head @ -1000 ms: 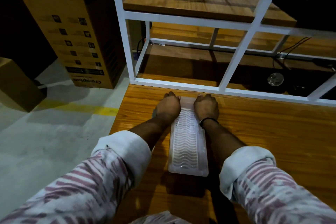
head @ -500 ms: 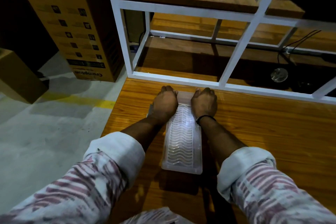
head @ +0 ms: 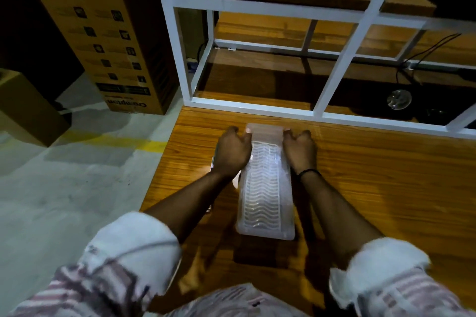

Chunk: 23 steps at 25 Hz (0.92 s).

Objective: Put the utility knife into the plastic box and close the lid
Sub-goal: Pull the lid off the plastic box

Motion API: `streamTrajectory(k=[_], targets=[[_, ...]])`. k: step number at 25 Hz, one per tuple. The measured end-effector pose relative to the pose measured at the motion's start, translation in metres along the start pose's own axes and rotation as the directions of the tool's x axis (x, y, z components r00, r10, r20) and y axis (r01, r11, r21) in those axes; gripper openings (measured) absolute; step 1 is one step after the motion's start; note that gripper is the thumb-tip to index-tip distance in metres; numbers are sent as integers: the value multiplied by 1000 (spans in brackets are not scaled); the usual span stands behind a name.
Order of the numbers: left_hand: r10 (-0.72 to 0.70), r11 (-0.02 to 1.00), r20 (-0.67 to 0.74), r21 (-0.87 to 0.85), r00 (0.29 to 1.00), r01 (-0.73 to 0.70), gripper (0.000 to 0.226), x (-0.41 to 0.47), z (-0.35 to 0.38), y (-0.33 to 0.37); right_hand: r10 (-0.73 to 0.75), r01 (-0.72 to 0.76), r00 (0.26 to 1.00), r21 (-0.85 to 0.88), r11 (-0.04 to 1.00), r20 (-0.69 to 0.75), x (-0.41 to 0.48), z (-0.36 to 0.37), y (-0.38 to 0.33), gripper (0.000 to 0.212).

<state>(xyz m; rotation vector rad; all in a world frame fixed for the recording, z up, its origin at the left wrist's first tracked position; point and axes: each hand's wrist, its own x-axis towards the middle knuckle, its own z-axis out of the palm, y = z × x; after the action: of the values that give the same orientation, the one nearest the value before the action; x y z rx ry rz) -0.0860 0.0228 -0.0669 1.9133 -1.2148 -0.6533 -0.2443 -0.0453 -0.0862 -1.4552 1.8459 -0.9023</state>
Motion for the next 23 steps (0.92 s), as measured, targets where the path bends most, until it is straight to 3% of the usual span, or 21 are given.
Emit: streamTrajectory(k=[4, 8, 11, 18, 21, 23], targets=[[-101, 990, 112, -85, 989, 111, 57, -48, -11, -11, 7, -4, 999, -71, 997, 47, -55, -17, 31, 62], [13, 972, 94, -236, 996, 10, 38, -81, -5, -18, -54, 46, 997, -121, 992, -59, -88, -13, 26, 46], [65, 964, 76, -264, 995, -42, 41, -84, 0, -26, -147, 119, 980, -189, 975, -138, -92, -7, 21, 43], [-1, 919, 124, -392, 992, 51, 50, -82, -1, -28, -217, 161, 966, -333, 929, -138, -97, -9, 13, 48], [2, 888, 177, -454, 984, 80, 33, -78, -9, -30, -205, 157, 975, -391, 907, -85, -105, -18, 3, 47], [-66, 829, 239, -528, 969, 186, 18, -78, -19, -29, -206, 168, 978, -470, 866, -29, -123, -27, -10, 51]])
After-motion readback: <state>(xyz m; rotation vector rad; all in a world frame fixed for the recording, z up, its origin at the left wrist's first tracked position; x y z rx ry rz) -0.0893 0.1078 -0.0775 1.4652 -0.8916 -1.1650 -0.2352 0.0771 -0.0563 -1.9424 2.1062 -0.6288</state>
